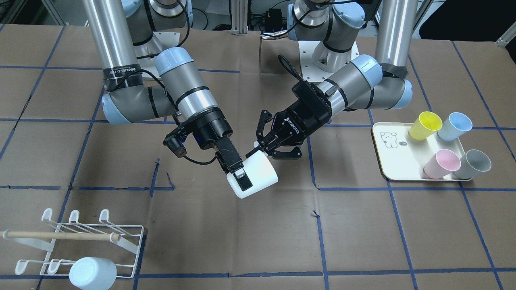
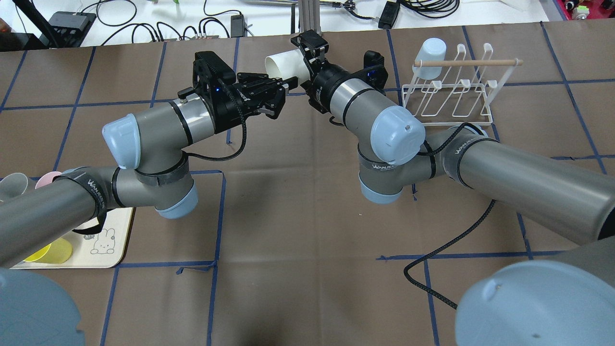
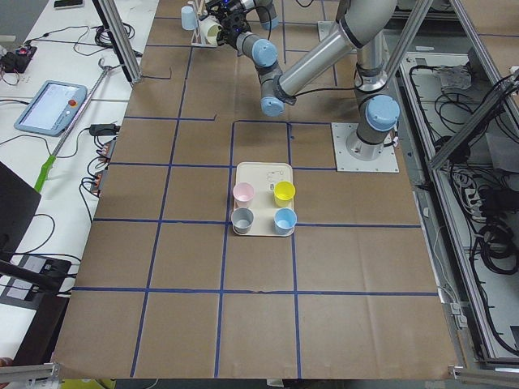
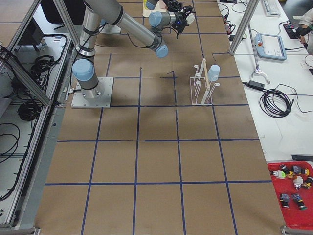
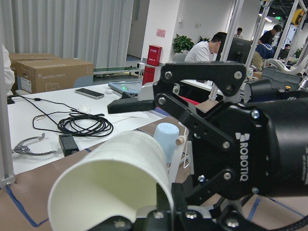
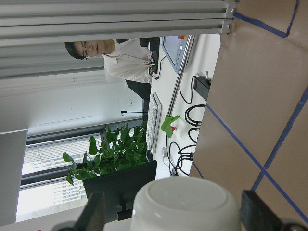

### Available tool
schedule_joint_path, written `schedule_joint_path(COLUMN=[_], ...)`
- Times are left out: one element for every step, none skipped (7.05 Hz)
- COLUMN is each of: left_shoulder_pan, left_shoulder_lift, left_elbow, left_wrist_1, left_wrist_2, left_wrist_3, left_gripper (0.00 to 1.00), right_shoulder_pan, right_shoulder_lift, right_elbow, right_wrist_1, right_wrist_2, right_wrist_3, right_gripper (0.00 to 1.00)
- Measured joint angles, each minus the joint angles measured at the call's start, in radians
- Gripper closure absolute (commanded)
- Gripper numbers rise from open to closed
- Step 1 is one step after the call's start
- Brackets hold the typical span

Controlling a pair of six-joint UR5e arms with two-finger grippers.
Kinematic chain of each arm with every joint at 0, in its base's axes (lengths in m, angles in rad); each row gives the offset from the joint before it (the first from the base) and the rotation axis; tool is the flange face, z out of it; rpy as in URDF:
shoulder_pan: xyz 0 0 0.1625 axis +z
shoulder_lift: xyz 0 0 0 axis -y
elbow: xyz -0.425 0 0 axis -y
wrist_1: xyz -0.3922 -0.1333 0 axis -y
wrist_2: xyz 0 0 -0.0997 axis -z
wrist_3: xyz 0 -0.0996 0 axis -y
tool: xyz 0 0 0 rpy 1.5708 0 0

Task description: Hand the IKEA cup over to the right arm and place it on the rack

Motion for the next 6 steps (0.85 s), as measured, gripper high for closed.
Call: schedule_joint_path(left_shoulder_pan=[0.0,0.0,0.0,0.0,0.0,0.0], left_shoulder_lift=[0.001,0.003,0.004,0.006,0.009,0.011], left_elbow=[0.0,0.0,0.0,0.0,0.0,0.0], left_wrist_1=[0.0,0.0,0.0,0.0,0.0,0.0], left_wrist_2=[0.0,0.001,0.001,0.002,0.002,0.002], left_wrist_3=[-0.001,-0.002,-0.002,-0.01,-0.021,-0.027], left_gripper=[0.88,0.88,0.85,0.76,0.65,0.62], right_shoulder_pan=[0.003,0.004,0.004,0.004,0.004,0.003], right_shoulder_lift=[0.003,0.004,0.004,0.002,0.0,-0.003], right_elbow=[-0.003,-0.003,-0.003,-0.003,-0.004,-0.005], right_wrist_1=[0.002,0.002,0.003,0.002,0.002,0.001], right_wrist_2=[0.0,0.001,0.002,0.004,0.005,0.006], right_wrist_3=[-0.001,-0.002,-0.003,-0.003,-0.003,-0.003], right_gripper=[0.15,0.22,0.24,0.25,0.25,0.25])
